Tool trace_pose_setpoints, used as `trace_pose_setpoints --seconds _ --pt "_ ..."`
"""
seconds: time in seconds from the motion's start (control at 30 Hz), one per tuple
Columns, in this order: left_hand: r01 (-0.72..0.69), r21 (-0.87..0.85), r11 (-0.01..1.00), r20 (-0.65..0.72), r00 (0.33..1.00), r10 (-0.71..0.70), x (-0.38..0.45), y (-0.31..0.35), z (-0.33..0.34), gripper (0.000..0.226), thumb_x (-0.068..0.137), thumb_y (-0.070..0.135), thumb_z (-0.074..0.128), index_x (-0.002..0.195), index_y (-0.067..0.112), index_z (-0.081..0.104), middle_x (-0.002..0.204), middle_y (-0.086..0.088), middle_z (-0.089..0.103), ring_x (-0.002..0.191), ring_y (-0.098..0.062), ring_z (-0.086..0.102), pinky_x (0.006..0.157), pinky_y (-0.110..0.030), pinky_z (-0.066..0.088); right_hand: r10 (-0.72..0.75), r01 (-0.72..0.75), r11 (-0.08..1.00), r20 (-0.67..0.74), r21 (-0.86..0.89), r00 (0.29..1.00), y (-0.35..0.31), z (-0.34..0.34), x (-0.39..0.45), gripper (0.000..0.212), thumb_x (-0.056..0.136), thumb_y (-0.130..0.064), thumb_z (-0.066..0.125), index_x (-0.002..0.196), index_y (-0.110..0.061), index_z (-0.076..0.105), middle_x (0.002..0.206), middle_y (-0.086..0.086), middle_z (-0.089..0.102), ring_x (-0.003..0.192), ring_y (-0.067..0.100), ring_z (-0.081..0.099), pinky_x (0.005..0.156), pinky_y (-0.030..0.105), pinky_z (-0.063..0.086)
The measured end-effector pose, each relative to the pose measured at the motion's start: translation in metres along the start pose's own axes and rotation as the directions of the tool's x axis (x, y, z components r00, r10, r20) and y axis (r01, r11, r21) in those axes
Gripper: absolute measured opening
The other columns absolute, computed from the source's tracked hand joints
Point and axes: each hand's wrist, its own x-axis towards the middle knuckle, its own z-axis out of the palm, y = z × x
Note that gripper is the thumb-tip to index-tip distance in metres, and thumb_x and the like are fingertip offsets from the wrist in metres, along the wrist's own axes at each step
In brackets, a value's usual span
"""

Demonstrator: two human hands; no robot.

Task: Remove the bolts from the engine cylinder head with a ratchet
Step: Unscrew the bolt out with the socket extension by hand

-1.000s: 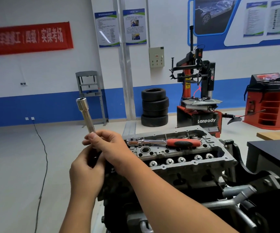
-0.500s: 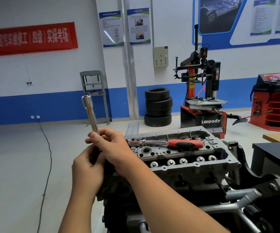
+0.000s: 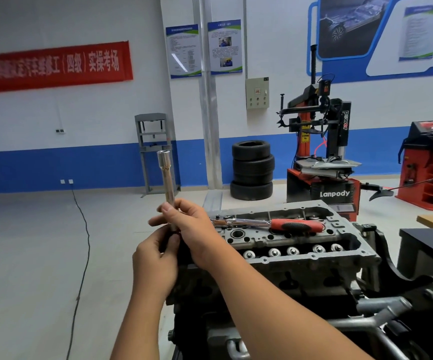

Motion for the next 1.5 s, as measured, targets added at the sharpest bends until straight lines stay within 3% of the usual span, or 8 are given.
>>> trace_pose_setpoints --seconds 0.23,0.4,0.57,0.7,0.87,1.13,1.33,1.5 --pt "-0.04 0.053 0.998 -0.149 0.988 0.048 -0.0066 -0.0022 0.0022 0.017 0.092 0.018 0.078 0.109 0.021 0.078 0.088 0.008 0.071 0.085 -0.022 0.069 0.081 -0.036 0.053 0.013 -0.014 0.999 0.007 0.048 1.0 -0.0047 0.001 -0.0036 0.018 0.1 -0.031 0.067 0.112 -0.017 0.062 0.107 0.008 0.079 0.09 0.013 0.073 0.085 0.035 0.056" --pt "-0.018 0.015 1.0 -0.089 0.996 0.019 -0.0043 -0.0053 0.0023 0.017 0.099 0.015 0.068 0.108 0.026 0.076 0.09 0.003 0.074 0.087 -0.026 0.069 0.078 -0.038 0.052 0.017 -0.016 1.0 -0.011 0.026 1.0 -0.0042 0.0012 -0.0047 0.018 0.103 -0.031 0.062 0.112 -0.016 0.068 0.107 0.008 0.078 0.099 0.023 0.071 0.102 0.047 0.055" --pt "-0.021 0.027 0.999 -0.148 0.989 0.025 -0.0052 -0.0052 0.0029 0.018 0.093 0.012 0.076 0.109 0.021 0.078 0.091 0.003 0.073 0.087 -0.025 0.068 0.081 -0.036 0.051 0.026 -0.027 0.999 0.009 0.029 1.0 -0.0044 0.0015 -0.0048 0.02 0.102 -0.034 0.062 0.11 -0.018 0.072 0.102 0.004 0.078 0.094 0.013 0.071 0.089 0.033 0.054" --pt "-0.036 0.035 0.999 -0.178 0.983 0.041 -0.0073 -0.0037 0.0045 0.017 0.089 0.019 0.081 0.105 0.024 0.078 0.089 0.007 0.073 0.088 -0.025 0.071 0.084 -0.04 0.057 0.021 -0.022 0.998 0.018 0.066 1.0 -0.0025 -0.0005 -0.0031 0.017 0.097 -0.028 0.072 0.109 -0.017 0.066 0.102 0.007 0.079 0.092 0.017 0.074 0.09 0.038 0.057" --pt "0.049 -0.052 0.997 -0.048 0.998 -0.051 -0.0014 -0.0061 0.0027 0.021 0.101 0.019 0.068 0.119 0.023 0.076 0.106 0.0 0.076 0.101 -0.03 0.071 0.093 -0.053 0.058 0.014 -0.014 0.995 0.002 0.094 1.0 -0.0031 -0.0014 -0.0025 0.017 0.101 -0.028 0.067 0.109 -0.013 0.066 0.104 0.009 0.078 0.093 0.021 0.071 0.096 0.043 0.057" --pt "0.013 0.042 0.999 -0.146 0.989 -0.006 -0.0037 -0.0041 0.0055 0.016 0.088 0.023 0.083 0.096 0.033 0.073 0.087 0.011 0.074 0.085 -0.019 0.07 0.08 -0.038 0.055 0.02 -0.021 0.996 0.008 0.091 1.0 -0.0011 -0.0019 -0.0026 0.018 0.099 -0.031 0.07 0.107 -0.016 0.065 0.105 0.008 0.078 0.096 0.027 0.073 0.096 0.051 0.059" --pt "0.067 0.061 0.996 -0.012 0.998 -0.066 0.0004 -0.0078 0.0033 0.017 0.102 0.019 0.065 0.115 0.021 0.076 0.097 -0.003 0.076 0.091 -0.028 0.071 0.082 -0.045 0.058 0.027 -0.026 0.997 -0.021 0.067 0.999 -0.0017 -0.0016 -0.0013 0.017 0.101 -0.035 0.065 0.104 -0.019 0.069 0.103 0.002 0.078 0.094 0.019 0.069 0.091 0.038 0.056" --pt "0.042 0.1 0.994 -0.164 0.986 -0.025 -0.007 -0.0025 0.0049 0.011 0.087 0.024 0.083 0.097 0.023 0.078 0.081 0.006 0.071 0.08 -0.025 0.068 0.075 -0.034 0.047 0.017 -0.018 0.997 0.009 0.076 1.0 -0.0002 -0.0033 -0.0021 0.015 0.099 -0.03 0.069 0.105 -0.017 0.069 0.101 0.005 0.077 0.095 0.025 0.069 0.095 0.044 0.057"
